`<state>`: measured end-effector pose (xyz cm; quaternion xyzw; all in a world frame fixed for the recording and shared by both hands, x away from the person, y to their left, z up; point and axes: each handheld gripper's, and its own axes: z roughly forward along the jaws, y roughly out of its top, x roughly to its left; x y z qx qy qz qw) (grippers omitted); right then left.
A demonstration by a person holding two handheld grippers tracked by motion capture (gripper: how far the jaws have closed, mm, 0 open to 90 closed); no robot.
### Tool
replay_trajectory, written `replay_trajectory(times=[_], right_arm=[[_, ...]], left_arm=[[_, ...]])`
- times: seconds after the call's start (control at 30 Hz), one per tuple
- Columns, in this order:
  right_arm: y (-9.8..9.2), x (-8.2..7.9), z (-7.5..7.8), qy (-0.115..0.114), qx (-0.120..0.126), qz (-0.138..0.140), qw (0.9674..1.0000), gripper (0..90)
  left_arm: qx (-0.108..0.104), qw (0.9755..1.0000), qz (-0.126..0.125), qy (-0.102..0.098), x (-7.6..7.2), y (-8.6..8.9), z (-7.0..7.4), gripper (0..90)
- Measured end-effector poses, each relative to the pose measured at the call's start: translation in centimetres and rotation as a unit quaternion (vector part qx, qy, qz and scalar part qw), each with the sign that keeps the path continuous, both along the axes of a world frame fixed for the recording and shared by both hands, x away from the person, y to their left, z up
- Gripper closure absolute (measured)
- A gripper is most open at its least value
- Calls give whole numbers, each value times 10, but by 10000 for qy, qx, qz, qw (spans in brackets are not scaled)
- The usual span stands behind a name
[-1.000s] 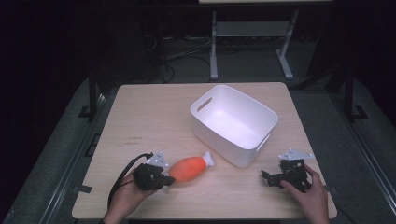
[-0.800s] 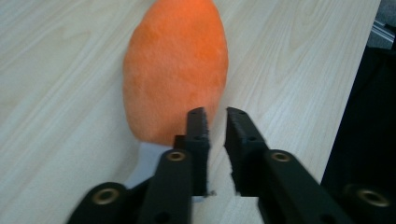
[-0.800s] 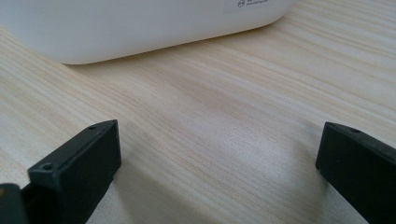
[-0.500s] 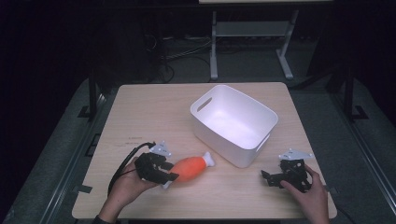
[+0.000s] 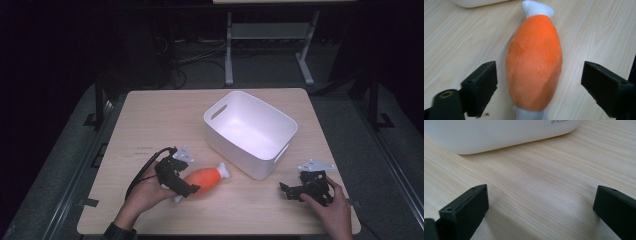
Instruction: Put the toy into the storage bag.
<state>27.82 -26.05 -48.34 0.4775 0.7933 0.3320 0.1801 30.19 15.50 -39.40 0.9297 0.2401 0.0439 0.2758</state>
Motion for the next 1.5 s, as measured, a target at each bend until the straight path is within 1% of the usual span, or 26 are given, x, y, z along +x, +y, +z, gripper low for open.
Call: replay_trajectory(times=[0.27,0.37,0.43,0.47,0.63,0.73,0.77,0.8,0.93,0.97,1.0,1.1,1.13,1.3,1.4,1.43,1.5], right_arm=[[0,0,0,0,-2,3,10000,0],[0,0,0,0,0,1,10000,0],[0,0,0,-1,-2,3,10000,0],[0,0,0,-2,-3,2,10000,0],[0,0,0,0,-1,2,10000,0],[0,0,0,0,-2,3,10000,0],[0,0,0,0,-2,3,10000,0],[0,0,0,0,-1,1,10000,0],[0,0,0,0,-1,2,10000,0],[0,0,0,-1,-2,3,10000,0],[0,0,0,0,-1,1,10000,0],[0,0,0,0,0,2,10000,0],[0,0,0,0,0,1,10000,0],[0,0,0,0,-2,1,10000,0],[0,0,0,-1,-1,2,10000,0],[0,0,0,-1,-1,1,10000,0],[0,0,0,-1,-1,2,10000,0]], left_arm=[[67,9999,-136,-39,5,-15,-3,124],[155,9997,-177,-105,8,-20,-5,124],[212,9994,-238,-97,9,-23,-7,124],[204,9995,-236,-102,10,-25,-8,125],[438,9984,-330,-114,12,-31,-16,125],[551,9977,-355,-170,12,-35,-20,125],[557,9976,-370,-183,13,-36,-21,125],[530,9978,-364,-152,13,-37,-23,125],[632,9970,-428,-142,14,-39,-29,125],[620,9971,-425,-145,14,-40,-31,126],[665,9966,-460,-163,15,-40,-32,126],[647,9969,-414,-160,15,-41,-35,126],[706,9964,-449,-161,16,-41,-36,126],[773,9959,-456,-129,17,-41,-42,126],[880,9948,-495,-116,18,-41,-45,127],[870,9950,-484,-108,17,-42,-46,127],[933,9944,-489,-109,17,-42,-46,129]])
